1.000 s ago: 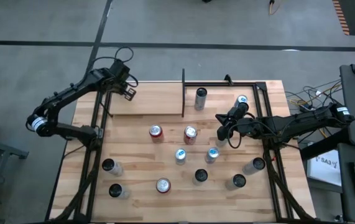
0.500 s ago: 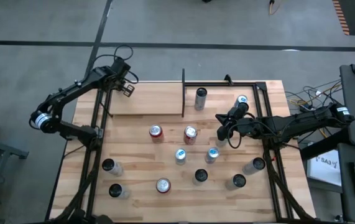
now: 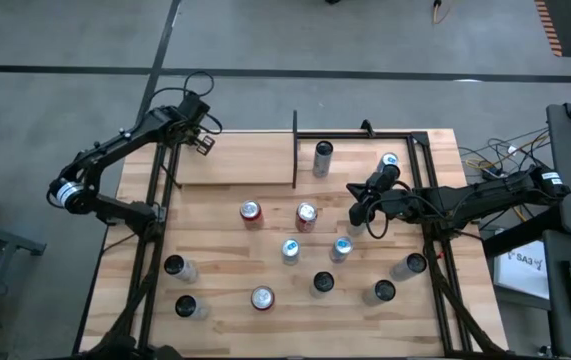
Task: Place canned beverage on shelf
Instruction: Put the top right white and pink soda can on the shelf, then put the red and white soda can on the shelf
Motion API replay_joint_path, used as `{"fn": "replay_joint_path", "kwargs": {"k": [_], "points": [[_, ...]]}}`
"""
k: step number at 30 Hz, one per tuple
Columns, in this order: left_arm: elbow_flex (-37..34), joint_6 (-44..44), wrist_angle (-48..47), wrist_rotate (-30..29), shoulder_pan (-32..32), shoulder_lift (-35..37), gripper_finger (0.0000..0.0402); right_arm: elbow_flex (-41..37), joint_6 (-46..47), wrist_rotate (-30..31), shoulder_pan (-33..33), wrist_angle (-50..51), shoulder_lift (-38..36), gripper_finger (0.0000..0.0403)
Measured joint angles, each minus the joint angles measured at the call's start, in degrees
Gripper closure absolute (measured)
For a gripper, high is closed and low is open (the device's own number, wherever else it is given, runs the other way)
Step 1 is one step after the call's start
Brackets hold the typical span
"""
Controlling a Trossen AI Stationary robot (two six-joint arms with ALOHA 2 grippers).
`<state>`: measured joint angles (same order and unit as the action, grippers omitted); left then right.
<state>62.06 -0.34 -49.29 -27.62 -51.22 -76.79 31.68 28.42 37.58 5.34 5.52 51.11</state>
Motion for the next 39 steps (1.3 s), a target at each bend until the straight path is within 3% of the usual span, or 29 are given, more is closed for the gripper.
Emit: {"fn": "replay_joint_path", "kwargs": {"k": [3, 10, 22, 25, 32, 39], "points": [[0.0, 0.76, -1.09, 0.58, 0.07, 0.03, 0.0402, 0.0, 0.03, 0.0, 0.0, 0.0, -0.02, 0.039], [-0.22, 3.68, -1.1, 11.41, 4.69, 2.02, 0.0402, 0.0, 0.51, -0.02, 0.0, -0.24, -0.01, 0.039], [-3.46, 5.24, 6.78, 11.79, 27.75, 13.84, 0.0402, 0.0, -3.17, -0.06, 0.0, -6.4, 0.0, 0.039], [-7.05, 3.99, 11.79, 12.78, 33.7, 18.27, 0.0402, 0.0, -5.53, -0.11, 0.0, -9.31, 0.0, 0.039], [-17.2, 1.29, 26.67, 25.94, 44.75, 28.16, 0.0402, 1.96, -6.2, -2.54, 0.02, -10.55, -0.02, 0.039], [-19.03, -11.68, 30.81, 27.16, 49.46, 35.13, 0.0402, 5.29, -6.84, -3.63, 0.02, -10.59, 0.0, 0.039]]}}
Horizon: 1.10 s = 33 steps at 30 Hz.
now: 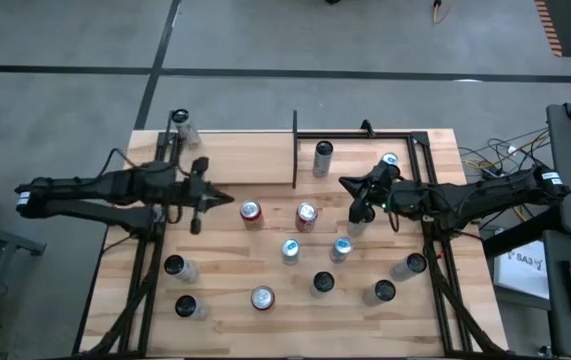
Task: Place canned beverage on shelf
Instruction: Put the red and white soda can on the shelf
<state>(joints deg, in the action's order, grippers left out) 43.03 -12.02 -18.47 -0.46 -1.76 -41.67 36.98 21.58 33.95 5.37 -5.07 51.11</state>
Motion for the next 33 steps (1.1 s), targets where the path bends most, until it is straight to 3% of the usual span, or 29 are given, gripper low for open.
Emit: {"fn": "replay_joint_path", "kwargs": {"k": [6, 12, 18, 21, 33], "points": [[1.0, -7.2, 0.48, 0.0, -0.03, 3.54, 0.0402, 4.18, -7.33, 0.85, -0.57, -2.27, 0.12, 0.039], [-1.08, -5.24, 2.67, 0.03, -0.02, 4.34, 0.0402, 8.49, -16.92, 1.01, -0.96, -13.55, 2.86, 0.039], [-7.12, -3.63, 10.05, 0.05, -0.02, 4.24, 0.0402, 15.39, -17.72, 1.07, -1.03, -10.81, 7.2, 0.039], [-8.94, 0.95, 13.49, 0.12, -0.02, 4.17, 0.0402, 21.1, -14.87, 1.0, -1.01, -3.37, 9.43, 0.039], [-10.2, 13.41, 17.59, 0.12, -0.02, 2.95, 0.0402, 44.42, 2.86, 0.54, -1.01, 43.33, 19.63, 0.039]]}}
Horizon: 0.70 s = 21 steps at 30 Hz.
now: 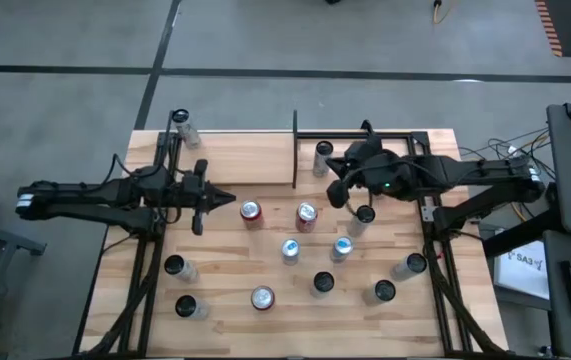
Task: Place canned beverage on shelf
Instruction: Put the red and white soda can on the shelf
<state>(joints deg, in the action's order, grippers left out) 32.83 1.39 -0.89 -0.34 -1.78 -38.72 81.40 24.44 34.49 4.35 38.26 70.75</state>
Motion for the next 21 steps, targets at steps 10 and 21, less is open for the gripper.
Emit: {"fn": "replay_joint_path", "kwargs": {"k": [10, 21], "points": [[-1.03, 11.52, 2.5, -0.44, 0.0, -3.5, 0.0402, 3.23, 21.5, -24.46, 0.83, 18.98, 4.77, 0.039], [-0.72, 11.02, 7.8, -0.48, -0.02, -7.03, 0.0402, 3.94, 24.38, -18.96, 2.26, 21.05, 6.62, 0.039]]}}
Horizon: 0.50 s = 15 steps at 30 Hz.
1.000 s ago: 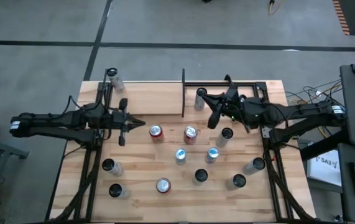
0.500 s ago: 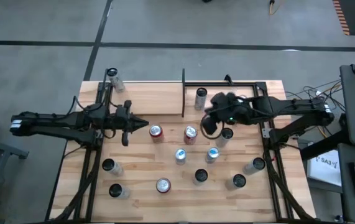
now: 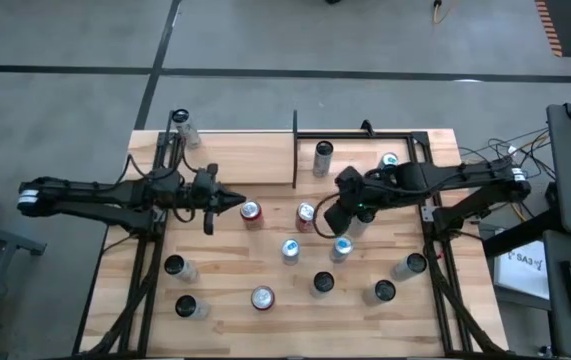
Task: Place canned beverage on shelf
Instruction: Put the red and white soda can on the shelf
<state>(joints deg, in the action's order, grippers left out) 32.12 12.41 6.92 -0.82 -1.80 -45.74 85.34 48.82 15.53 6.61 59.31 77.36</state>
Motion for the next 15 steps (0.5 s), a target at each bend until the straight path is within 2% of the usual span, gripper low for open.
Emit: {"fn": "replay_joint_path", "kwargs": {"k": [2, 6, 10, 15], "points": [[0.0, -0.08, 0.58, 0.0, 0.0, -0.14, 0.0402, 0.8, -4.38, 5.03, 0.0, -2.09, -0.07, 0.039], [0.0, 0.94, 0.45, -0.08, 0.0, -0.14, 0.0402, 2.03, -8.8, 6.49, -0.43, -2.63, -0.35, 0.039], [0.0, 3.24, 0.59, -2.19, 0.0, 0.03, 0.0402, 2.25, -4.72, 2.39, -1.38, -2.73, -0.31, 0.039], [0.0, 3.33, 0.65, -4.24, -0.01, 0.05, 0.0402, 2.36, -5.29, -3.75, -1.01, -2.97, 1.77, 0.039]]}}
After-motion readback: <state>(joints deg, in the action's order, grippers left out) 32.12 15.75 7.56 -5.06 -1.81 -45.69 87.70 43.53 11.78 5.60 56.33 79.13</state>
